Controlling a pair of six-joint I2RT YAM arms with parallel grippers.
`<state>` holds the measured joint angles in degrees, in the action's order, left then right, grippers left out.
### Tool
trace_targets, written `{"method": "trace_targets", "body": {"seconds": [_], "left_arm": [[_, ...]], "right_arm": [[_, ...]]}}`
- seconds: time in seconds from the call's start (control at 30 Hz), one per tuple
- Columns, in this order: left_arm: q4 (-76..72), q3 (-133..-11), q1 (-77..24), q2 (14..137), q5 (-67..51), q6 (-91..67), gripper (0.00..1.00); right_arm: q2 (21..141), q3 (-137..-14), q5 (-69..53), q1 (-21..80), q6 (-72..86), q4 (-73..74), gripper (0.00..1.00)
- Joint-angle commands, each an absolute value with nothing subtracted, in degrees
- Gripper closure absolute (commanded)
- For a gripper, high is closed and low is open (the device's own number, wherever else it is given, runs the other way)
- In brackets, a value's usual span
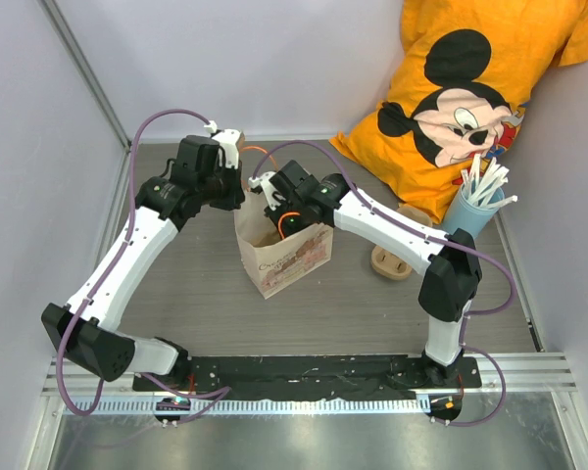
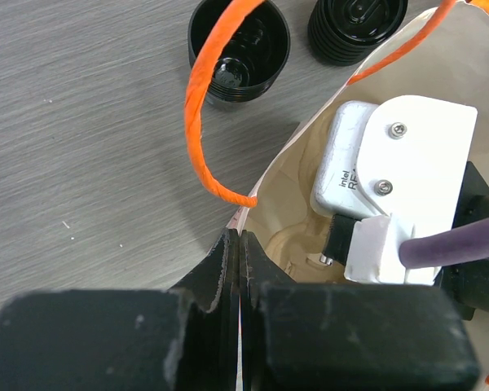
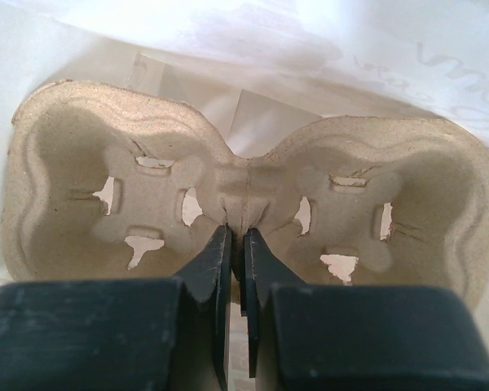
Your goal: Pack the takeout coffee
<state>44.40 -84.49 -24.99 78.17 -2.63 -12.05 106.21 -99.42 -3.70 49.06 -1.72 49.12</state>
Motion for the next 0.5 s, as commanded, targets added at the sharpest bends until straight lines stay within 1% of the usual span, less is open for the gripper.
{"method": "trace_targets", "body": {"seconds": [0.0, 0.47], "left_arm": [[41.4, -85.6, -24.6, 77.4, -3.3, -12.7, 0.99], [41.6, -86.0, -24.6, 77.4, -3.6, -12.6, 0.99]], "right_arm": [[105.1, -99.6, -4.4, 49.8, -2.5, 50.1, 0.99], [106.6, -100.3, -4.2, 49.8, -2.8, 49.5, 0.99]]}}
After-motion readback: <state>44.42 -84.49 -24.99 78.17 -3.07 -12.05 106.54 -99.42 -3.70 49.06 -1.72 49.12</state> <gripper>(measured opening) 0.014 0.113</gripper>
